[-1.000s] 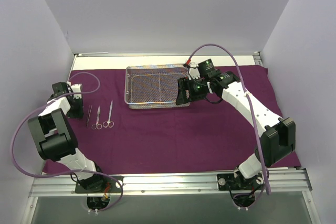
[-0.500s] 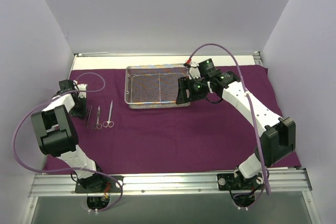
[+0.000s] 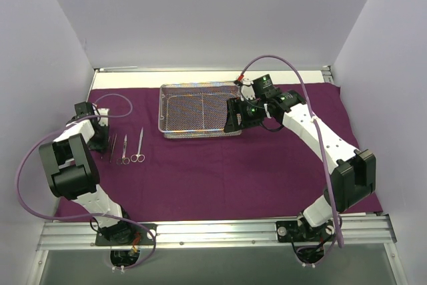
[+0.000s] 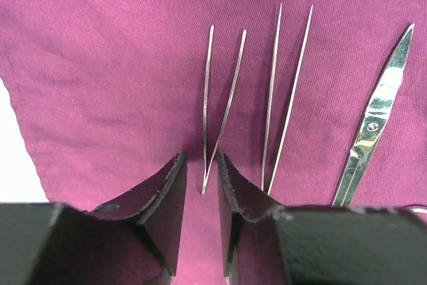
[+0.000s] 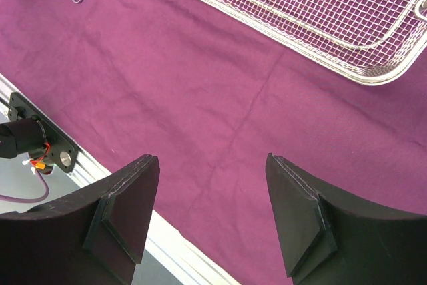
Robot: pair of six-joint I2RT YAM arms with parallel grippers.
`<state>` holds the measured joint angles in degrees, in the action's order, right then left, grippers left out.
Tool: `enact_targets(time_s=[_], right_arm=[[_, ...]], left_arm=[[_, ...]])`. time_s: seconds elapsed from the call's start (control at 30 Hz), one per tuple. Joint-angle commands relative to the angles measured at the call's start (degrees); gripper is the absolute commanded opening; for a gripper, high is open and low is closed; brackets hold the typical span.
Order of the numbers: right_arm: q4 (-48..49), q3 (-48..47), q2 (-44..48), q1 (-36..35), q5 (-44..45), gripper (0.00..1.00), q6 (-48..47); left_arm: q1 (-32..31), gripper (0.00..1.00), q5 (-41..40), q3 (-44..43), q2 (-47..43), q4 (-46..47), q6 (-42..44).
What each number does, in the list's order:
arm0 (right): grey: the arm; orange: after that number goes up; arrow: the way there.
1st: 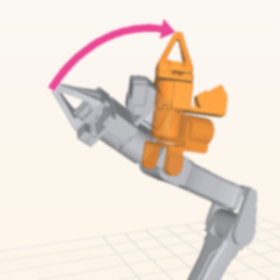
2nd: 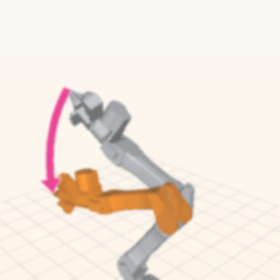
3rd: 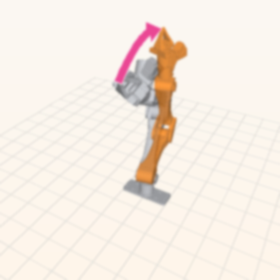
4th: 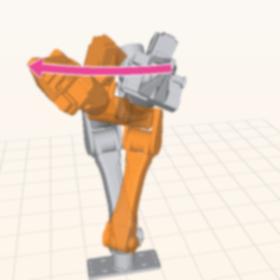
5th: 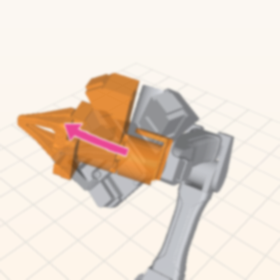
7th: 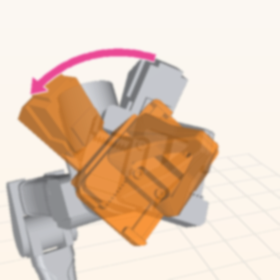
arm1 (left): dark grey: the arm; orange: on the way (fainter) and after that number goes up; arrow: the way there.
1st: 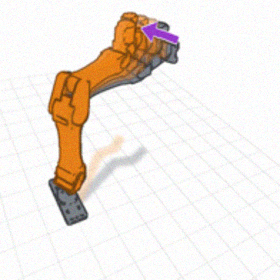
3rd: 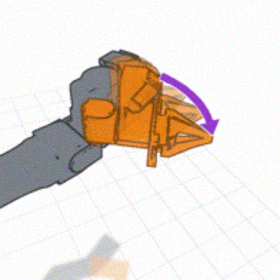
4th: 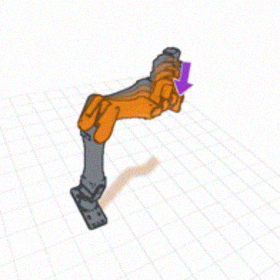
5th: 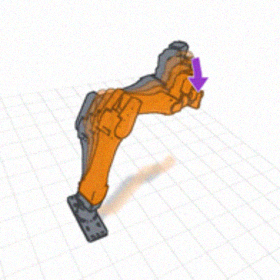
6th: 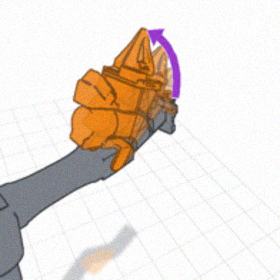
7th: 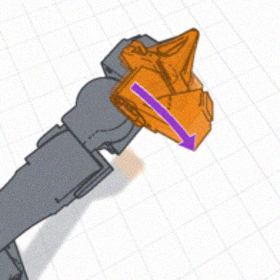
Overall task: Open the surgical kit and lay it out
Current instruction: Place the medical item in the surgical kit, then adjust the medical item in the surgical kit.
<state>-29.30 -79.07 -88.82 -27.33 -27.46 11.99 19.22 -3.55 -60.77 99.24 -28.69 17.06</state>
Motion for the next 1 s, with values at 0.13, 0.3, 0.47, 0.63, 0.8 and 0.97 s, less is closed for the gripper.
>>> enact_targets(time_s=[0.13,0.3,0.47,0.63,0.8,0.97], right_arm=[[0.9,0.4,1.0,0.5,-0.3,0.66,0.1],[1.2,0.4,0.8,0.9,0.4,0.66,0.6],[-0.1,-1.6,0.1,1.2,1.6,0.66,0.5],[3.3,3.5,1.8,1.6,2.8,1.00,2.0],[3.3,5.3,5.1,3.1,3.4,1.00,4.3],[3.8,5.0,7.1,3.0,1.5,1.00,8.0]], left_arm=[[0.8,0.41,-0.8,-1.2,-1.1,-0.6,-2.5],[0.8,0.66,-0.8,-2.9,-5.6,-0.4,-7.2],[0.6,0.94,-1.9,-6.2,-13.1,0.3,-16.3],[-8.3,0.94,-10.1,-12.9,-17.1,-1.2,-26.0],[-11.3,0.94,-19.7,-9.7,-24.6,0.6,-24.4],[-17.9,0.95,-16.6,-3.8,-24.7,0.2,-17.1]])
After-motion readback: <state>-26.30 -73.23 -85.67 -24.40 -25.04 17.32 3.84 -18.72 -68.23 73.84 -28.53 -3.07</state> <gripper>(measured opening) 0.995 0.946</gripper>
